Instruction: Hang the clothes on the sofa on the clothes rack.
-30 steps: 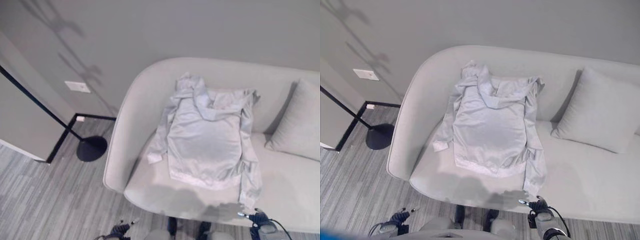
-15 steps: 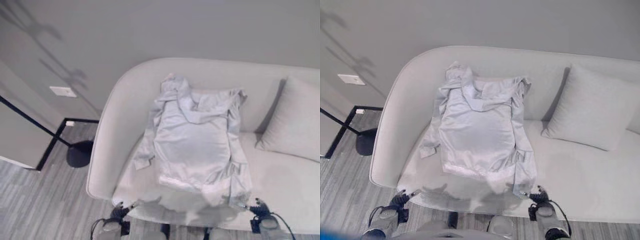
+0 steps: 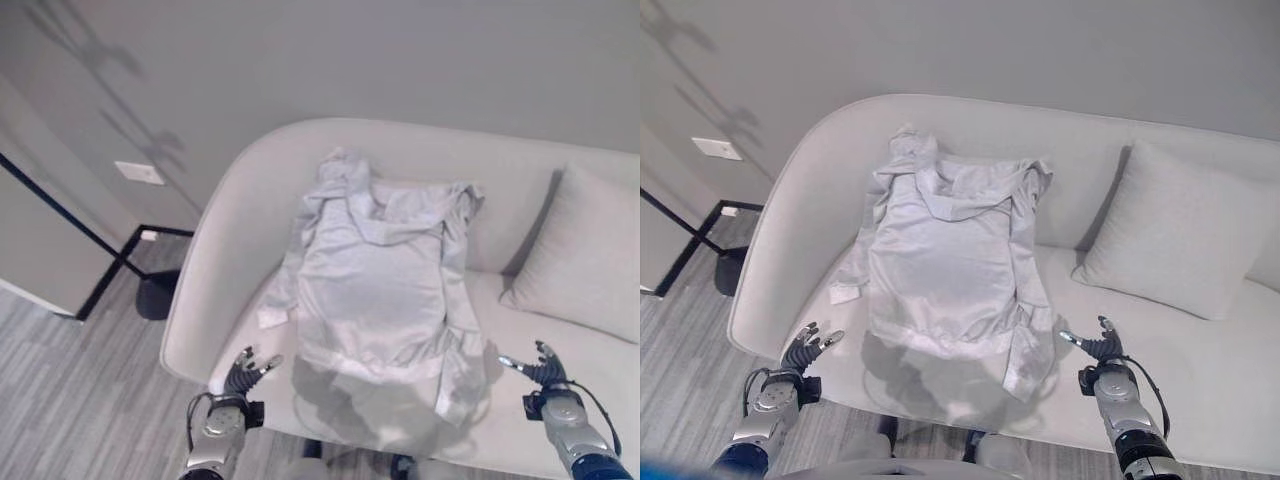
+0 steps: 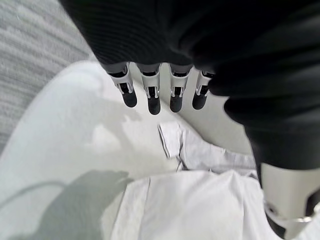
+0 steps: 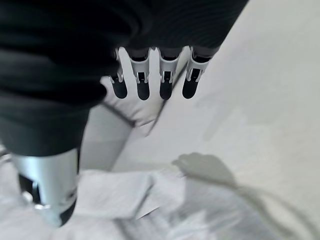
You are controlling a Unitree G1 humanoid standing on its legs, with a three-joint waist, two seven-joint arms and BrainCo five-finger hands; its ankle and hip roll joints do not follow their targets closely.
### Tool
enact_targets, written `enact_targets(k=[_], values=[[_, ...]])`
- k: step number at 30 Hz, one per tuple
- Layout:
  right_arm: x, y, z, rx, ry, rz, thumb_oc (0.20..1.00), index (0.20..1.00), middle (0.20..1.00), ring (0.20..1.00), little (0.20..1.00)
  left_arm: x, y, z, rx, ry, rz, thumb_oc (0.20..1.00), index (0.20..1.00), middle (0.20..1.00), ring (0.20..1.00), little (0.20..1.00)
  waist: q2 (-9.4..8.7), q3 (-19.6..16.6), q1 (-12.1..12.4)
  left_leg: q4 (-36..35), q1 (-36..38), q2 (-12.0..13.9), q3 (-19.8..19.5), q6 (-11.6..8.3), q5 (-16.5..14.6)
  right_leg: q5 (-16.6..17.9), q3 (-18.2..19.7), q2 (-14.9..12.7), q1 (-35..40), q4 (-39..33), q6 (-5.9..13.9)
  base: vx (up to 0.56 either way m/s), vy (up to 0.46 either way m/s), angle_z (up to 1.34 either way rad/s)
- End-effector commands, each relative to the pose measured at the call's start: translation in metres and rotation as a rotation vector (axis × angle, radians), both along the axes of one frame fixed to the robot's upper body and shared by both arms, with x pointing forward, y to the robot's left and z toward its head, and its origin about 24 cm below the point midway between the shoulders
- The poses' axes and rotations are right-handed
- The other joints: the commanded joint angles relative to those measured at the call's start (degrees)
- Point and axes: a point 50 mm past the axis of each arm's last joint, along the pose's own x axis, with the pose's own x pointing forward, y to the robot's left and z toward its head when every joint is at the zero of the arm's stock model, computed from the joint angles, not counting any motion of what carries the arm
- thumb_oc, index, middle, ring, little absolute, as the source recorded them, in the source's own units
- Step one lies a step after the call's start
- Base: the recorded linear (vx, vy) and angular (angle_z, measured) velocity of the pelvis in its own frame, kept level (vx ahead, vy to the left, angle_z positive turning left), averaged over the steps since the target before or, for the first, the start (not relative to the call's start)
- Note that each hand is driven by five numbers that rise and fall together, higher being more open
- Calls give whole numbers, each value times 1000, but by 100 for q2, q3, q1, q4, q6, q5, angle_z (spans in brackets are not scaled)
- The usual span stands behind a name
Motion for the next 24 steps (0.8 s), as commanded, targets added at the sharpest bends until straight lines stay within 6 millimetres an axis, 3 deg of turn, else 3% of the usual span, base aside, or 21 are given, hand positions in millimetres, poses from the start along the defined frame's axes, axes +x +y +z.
enact_targets(k=[1,3,6,7,15,17,20,22,23,24], values=[[23,-6,30,-93,-121,40,1000,1000,1000,1000,1000,22,-1,19,45,-111,-41,1000,1000,1000,1000,1000,79,-41,124,-486,-266,-51,90,-76,389,-430,-73,-292,193,120,789,74,105,-13],[27,-2,33,-97,-134,53,1000,1000,1000,1000,1000,24,2,22,65,-120,-50,1000,1000,1000,1000,1000,102,-116,76,-486,-185,-116,202,-73,361,-395,-43,-369,199,120,808,120,178,7],[57,15,55,-92,-230,110,1000,1000,1000,1000,1000,42,22,48,148,-199,-54,1000,1000,1000,1000,1000,110,-28,157,-486,-168,-245,392,15,365,-210,169,-564,-24,120,903,76,215,-13],[58,16,56,-91,-231,111,1000,1000,1000,1000,1000,42,22,48,149,-200,-53,1000,1000,1000,1000,1000,103,-29,169,-486,-174,-245,408,17,364,-205,186,-565,-39,120,903,22,123,-44],[108,38,117,-129,-439,177,1000,1000,1000,1000,1000,91,31,116,259,-442,-51,1000,1000,1000,1000,1000,96,210,199,-486,-711,-261,477,31,486,37,388,-638,-769,120,960,-23,44,-18],[118,42,135,-144,-494,185,1000,1000,1000,1000,1000,106,28,139,285,-520,-61,1000,1000,1000,1000,1000,97,279,175,-486,-873,-251,471,18,541,85,397,-633,-950,120,968,-27,5,-7],[138,51,171,-175,-592,202,1000,1000,1000,1000,1000,140,19,195,384,-667,-100,1000,1000,1000,1000,1000,89,383,84,-486,-1180,-223,453,-6,626,186,436,-620,-1309,120,982,0,0,0],[145,51,191,-191,-639,197,1000,1000,1000,1000,1000,152,18,218,429,-713,-106,1000,1000,1000,1000,1000,96,429,38,-486,-1296,-217,455,-16,658,243,429,-608,-1451,120,982,0,0,0],[146,51,192,-191,-641,196,1000,1000,1000,1000,1000,152,18,219,429,-715,-106,1000,1000,1000,1000,1000,94,431,40,-486,-1307,-217,455,-16,661,245,429,-608,-1463,120,982,-2,0,-4],[151,50,208,-203,-675,188,1000,1000,1000,1000,1000,160,18,238,471,-750,-110,1000,1000,1000,1000,1000,101,455,2,-486,-1397,-215,468,-28,686,291,443,-595,-1570,120,982,3,-2,-12]])
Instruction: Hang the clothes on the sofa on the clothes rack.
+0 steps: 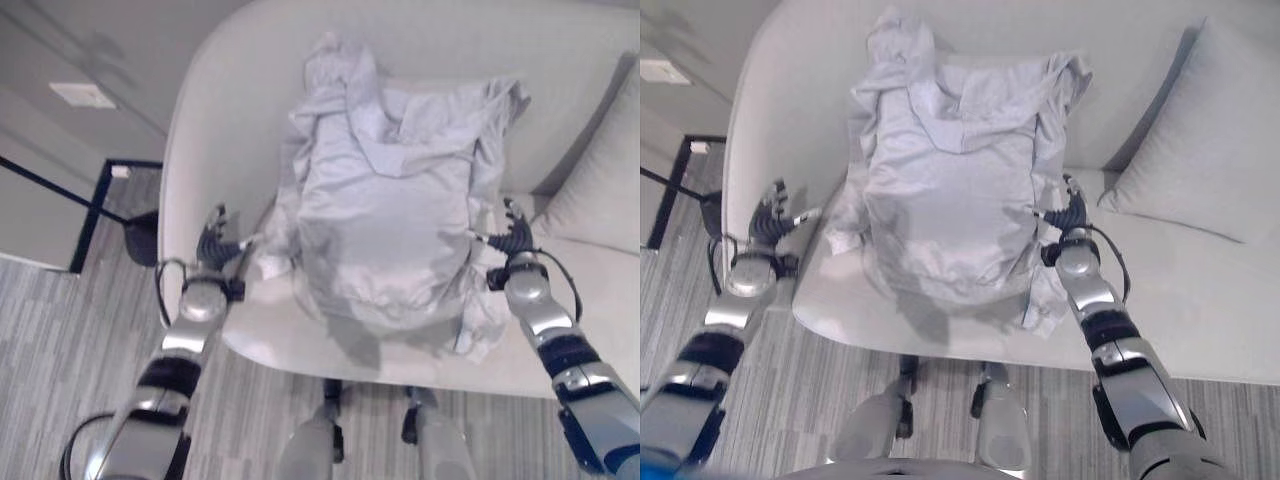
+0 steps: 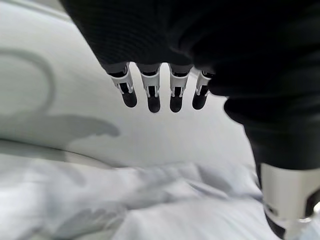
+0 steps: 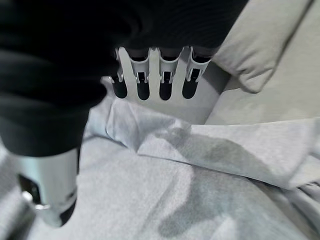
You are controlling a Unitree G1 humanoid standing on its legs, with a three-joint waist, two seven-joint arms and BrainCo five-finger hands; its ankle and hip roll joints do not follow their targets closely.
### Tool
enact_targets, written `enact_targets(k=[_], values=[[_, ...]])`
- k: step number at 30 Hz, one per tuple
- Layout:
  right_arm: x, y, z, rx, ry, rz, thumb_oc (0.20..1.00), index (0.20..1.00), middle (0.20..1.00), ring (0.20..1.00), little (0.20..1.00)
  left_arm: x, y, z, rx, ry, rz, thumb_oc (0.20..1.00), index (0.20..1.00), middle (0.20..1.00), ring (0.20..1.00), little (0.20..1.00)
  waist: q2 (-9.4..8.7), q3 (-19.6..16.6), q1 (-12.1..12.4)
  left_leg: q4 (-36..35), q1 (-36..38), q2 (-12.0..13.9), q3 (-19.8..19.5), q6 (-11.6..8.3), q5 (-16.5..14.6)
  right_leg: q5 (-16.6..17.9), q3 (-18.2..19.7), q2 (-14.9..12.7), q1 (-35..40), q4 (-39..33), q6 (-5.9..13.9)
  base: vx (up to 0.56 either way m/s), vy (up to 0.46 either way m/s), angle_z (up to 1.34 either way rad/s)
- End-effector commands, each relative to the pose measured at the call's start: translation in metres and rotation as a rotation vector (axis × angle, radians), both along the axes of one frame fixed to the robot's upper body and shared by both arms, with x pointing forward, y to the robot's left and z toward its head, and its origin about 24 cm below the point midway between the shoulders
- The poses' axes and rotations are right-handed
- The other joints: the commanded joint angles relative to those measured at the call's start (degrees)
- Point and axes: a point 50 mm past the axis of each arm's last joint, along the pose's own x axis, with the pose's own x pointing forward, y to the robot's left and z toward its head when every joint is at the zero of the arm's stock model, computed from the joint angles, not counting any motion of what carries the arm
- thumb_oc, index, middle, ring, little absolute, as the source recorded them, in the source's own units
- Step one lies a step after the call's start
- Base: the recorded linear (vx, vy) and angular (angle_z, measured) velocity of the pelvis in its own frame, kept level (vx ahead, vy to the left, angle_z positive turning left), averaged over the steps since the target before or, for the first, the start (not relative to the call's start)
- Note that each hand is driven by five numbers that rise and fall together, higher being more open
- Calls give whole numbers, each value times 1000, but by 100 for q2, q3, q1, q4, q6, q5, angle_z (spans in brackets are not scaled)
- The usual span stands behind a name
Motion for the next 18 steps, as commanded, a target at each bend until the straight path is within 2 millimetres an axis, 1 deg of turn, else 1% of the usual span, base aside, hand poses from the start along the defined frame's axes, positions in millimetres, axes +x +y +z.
enact_targets(k=[1,2,3,7,8,9,10,12,13,14,15,16,18], values=[[-1,-21,27,-4,-112,-63,1000,1000,1000,1000,1000,-1,12,3,43,-39,55,1000,1000,1000,1000,1000,328,-368,96,26,-237,197,-206,-391,107,-455,-52,-231,197,86,786,-3,-15,-16],[5,-22,44,-15,-153,-77,1000,1000,1000,1000,1000,7,10,24,70,-80,63,1000,1000,1000,1000,1000,342,-339,62,26,-344,192,-195,-413,142,-412,-41,-201,66,86,786,-5,-21,-17],[6,-24,54,-16,-178,-90,1000,1000,1000,1000,1000,11,10,36,90,-103,68,1000,1000,1000,1000,1000,348,-327,49,26,-413,193,-198,-422,166,-393,-38,-192,-4,86,786,-7,-29,-9],[9,-28,90,1,-285,-122,1000,1000,1000,1000,1000,19,7,79,166,-186,87,1000,1000,1000,1000,1000,385,-292,-17,26,-621,183,-183,-464,236,-327,-32,-145,-216,86,786,-1,-20,3],[10,-28,91,3,-287,-123,1000,1000,1000,1000,1000,20,7,80,167,-189,86,1000,1000,1000,1000,1000,382,-289,-14,26,-633,183,-186,-464,239,-325,-34,-145,-226,86,786,0,0,0],[10,-30,106,7,-328,-133,1000,1000,1000,1000,1000,22,5,97,200,-218,93,1000,1000,1000,1000,1000,401,-285,-32,26,-711,178,-193,-472,254,-305,-41,-131,-300,86,786,1,-33,1],[10,-32,114,8,-348,-141,1000,1000,1000,1000,1000,24,4,106,212,-229,97,1000,1000,1000,1000,1000,416,-285,-44,26,-751,176,-194,-481,265,-288,-50,-124,-333,86,786,1,-38,4],[11,-35,126,27,-373,-156,1000,1000,1000,1000,1000,26,2,125,249,-255,104,1000,1000,1000,1000,1000,471,-271,-38,26,-800,187,-199,-508,258,-288,-77,-103,-379,86,786,3,-13,2],[11,-35,127,28,-375,-156,1000,1000,1000,1000,1000,26,2,126,249,-257,104,1000,1000,1000,1000,1000,461,-268,-40,26,-825,175,-199,-502,286,-264,-75,-115,-402,86,786,0,0,0],[11,-37,133,31,-386,-161,1000,1000,1000,1000,1000,26,2,135,265,-274,111,1000,1000,1000,1000,1000,476,-273,-39,26,-865,171,-196,-510,301,-255,-81,-114,-440,86,786,6,-32,3],[10,-42,145,28,-403,-178,1000,1000,1000,1000,1000,25,0,155,319,-309,130,1000,1000,1000,1000,1000,524,-284,-14,26,-896,176,-217,-529,289,-264,-101,-87,-468,86,786,7,-32,3],[10,-42,145,28,-405,-178,1000,1000,1000,1000,1000,25,0,156,319,-311,130,1000,1000,1000,1000,1000,515,-284,-17,26,-920,164,-217,-523,317,-240,-99,-99,-491,86,786,22,-29,4],[10,-43,149,38,-412,-180,1000,1000,1000,1000,1000,24,0,165,355,-324,148,1000,1000,1000,1000,1000,547,-305,-7,26,-930,151,-209,-529,325,-234,-100,-99,-512,86,786,2,-8,4]])
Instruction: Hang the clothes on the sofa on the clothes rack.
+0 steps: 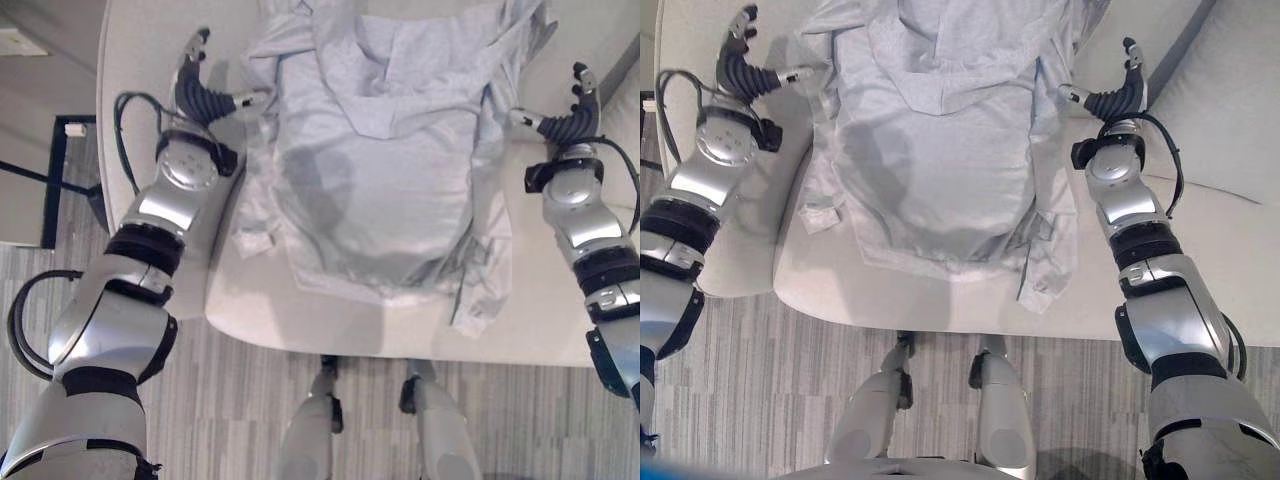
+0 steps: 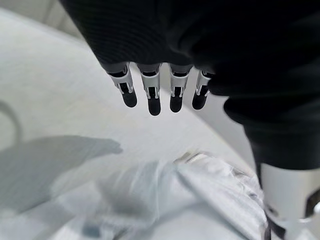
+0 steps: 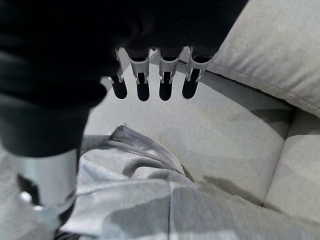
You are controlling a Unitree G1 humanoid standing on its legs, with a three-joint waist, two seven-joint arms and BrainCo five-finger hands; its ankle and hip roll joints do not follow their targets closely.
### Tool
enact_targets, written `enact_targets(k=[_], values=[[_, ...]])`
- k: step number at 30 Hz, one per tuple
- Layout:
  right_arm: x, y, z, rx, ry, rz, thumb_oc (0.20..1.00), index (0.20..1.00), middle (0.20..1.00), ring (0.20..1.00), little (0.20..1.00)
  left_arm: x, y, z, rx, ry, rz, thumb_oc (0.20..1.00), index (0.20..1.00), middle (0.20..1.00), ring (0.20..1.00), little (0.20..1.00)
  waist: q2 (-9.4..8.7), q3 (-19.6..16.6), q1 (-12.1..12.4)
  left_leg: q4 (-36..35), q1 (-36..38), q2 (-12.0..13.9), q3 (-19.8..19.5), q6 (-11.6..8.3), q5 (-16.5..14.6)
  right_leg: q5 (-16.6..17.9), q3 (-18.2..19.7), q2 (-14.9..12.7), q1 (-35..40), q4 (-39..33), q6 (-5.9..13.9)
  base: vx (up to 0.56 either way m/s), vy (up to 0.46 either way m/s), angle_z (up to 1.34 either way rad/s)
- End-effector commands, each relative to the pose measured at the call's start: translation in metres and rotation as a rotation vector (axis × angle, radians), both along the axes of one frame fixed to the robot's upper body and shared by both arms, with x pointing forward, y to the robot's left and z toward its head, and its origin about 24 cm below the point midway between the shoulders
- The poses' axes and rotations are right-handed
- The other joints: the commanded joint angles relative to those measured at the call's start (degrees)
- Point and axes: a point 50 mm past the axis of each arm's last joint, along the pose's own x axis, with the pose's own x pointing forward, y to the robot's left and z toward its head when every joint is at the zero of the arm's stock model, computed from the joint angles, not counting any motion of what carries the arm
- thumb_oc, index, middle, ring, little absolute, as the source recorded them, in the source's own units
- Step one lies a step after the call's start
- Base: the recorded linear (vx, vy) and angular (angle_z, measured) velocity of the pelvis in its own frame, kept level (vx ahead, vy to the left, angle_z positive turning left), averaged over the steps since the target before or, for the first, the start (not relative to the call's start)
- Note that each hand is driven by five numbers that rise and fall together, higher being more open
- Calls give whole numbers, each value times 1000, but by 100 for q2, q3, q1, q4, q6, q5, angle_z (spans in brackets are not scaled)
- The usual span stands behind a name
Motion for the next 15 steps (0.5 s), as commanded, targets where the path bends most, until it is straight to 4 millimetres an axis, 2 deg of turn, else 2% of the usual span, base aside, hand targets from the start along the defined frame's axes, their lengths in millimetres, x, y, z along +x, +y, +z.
enact_targets(k=[1,3,6,11,15], values=[[-7,-12,28,2,-113,-30,1000,1000,1000,1000,1000,-6,15,19,72,-67,97,1000,1000,1000,1000,1000,430,-361,123,-26,-313,50,-191,-477,311,-345,-56,-192,77,84,937,0,0,0],[-4,-6,35,-16,-110,-2,1000,1000,1000,1000,1000,-6,14,32,114,-78,116,1000,1000,1000,1000,1000,446,-379,139,-26,-298,42,-187,-484,306,-334,-83,-199,92,84,937,34,-21,0],[-2,-3,39,-31,-95,25,1000,1000,1000,1000,1000,-7,18,39,137,-76,139,1000,1000,1000,1000,1000,462,-400,151,-26,-289,40,-188,-494,309,-328,-93,-206,90,84,937,23,-7,4],[2,3,41,-53,-59,62,1000,1000,1000,1000,1000,-9,22,49,179,-73,170,1000,1000,1000,1000,1000,463,-397,163,-26,-287,31,-184,-504,323,-315,-106,-202,97,84,937,1,0,4],[8,16,38,-79,-11,124,1000,1000,1000,1000,1000,-11,23,60,208,-69,182,1000,1000,1000,1000,1000,461,-408,196,-26,-302,26,-190,-518,344,-289,-142,-203,82,84,937,-2,-1,2]])
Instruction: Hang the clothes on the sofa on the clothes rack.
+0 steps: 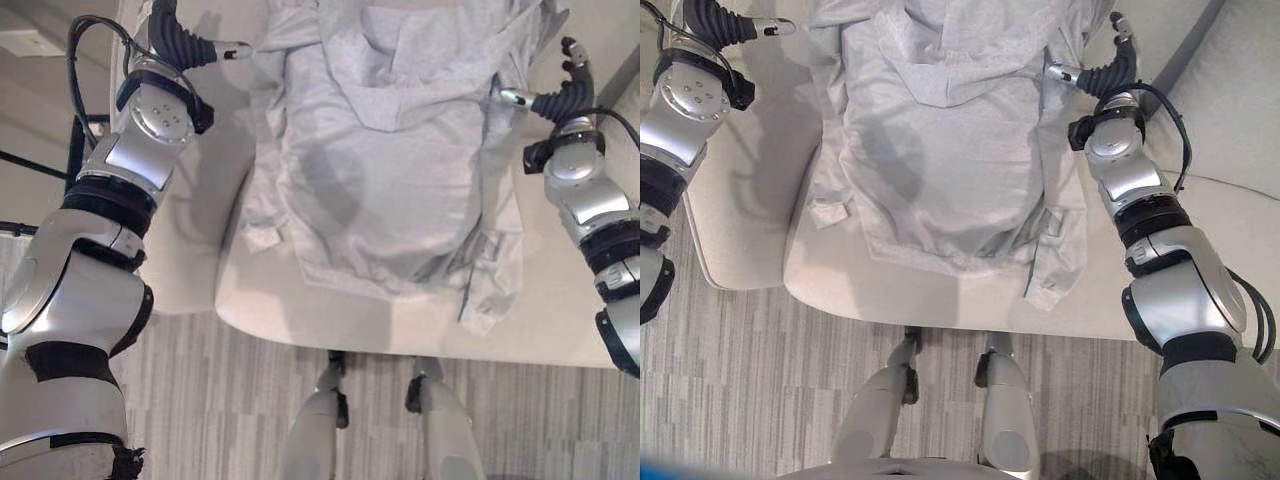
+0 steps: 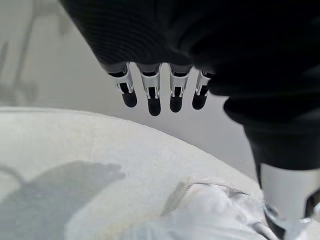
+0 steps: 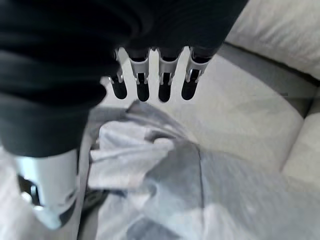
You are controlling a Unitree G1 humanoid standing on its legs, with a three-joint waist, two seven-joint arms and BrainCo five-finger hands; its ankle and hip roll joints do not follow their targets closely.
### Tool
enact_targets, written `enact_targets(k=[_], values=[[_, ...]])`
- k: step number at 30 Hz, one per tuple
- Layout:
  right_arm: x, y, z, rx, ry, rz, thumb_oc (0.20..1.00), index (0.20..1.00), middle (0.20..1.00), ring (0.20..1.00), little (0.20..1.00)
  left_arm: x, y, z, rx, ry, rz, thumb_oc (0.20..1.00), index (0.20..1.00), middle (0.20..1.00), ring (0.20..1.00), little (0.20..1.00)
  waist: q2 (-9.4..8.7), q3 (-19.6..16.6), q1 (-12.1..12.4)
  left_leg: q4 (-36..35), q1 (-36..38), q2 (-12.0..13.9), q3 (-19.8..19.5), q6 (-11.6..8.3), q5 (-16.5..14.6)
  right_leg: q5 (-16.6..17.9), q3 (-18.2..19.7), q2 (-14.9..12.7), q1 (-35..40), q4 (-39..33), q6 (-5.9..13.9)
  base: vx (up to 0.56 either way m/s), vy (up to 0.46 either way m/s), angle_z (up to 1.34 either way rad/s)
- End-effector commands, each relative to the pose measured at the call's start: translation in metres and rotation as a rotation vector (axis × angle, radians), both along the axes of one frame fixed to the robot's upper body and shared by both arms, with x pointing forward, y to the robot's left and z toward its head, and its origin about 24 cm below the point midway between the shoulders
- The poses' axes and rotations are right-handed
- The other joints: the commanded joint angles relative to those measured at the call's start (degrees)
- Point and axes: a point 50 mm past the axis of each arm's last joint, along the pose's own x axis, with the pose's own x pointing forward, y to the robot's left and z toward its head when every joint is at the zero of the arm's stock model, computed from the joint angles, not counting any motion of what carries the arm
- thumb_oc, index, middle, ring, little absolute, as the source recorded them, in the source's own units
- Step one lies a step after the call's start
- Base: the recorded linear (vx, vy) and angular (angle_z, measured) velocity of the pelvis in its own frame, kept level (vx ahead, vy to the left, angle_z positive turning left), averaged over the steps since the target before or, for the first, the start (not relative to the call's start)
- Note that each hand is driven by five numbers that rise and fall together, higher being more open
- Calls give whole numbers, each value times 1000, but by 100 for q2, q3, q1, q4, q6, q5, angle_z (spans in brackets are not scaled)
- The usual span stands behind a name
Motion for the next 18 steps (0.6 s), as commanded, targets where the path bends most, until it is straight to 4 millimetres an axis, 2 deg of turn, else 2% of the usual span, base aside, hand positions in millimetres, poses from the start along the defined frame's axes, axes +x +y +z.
enact_targets(k=[1,10,18], values=[[-3,-4,29,11,-79,27,1000,1000,1000,1000,1000,-11,13,33,32,-84,54,1000,1000,1000,1000,1000,333,-335,182,-284,-66,89,-156,-524,344,-324,-119,-123,163,83,994,-6,4,7],[2,16,9,-34,-3,101,1000,1000,1000,1000,1000,-7,7,28,53,-44,39,1000,1000,1000,1000,1000,322,-305,186,-284,-40,76,-154,-518,353,-322,-138,-126,192,83,994,0,1,2],[5,33,12,-17,-19,149,1000,1000,1000,1000,1000,0,-2,20,65,2,22,1000,1000,1000,1000,1000,299,-260,113,-284,-119,77,-143,-509,376,-283,-126,-127,103,83,994,0,0,0]])
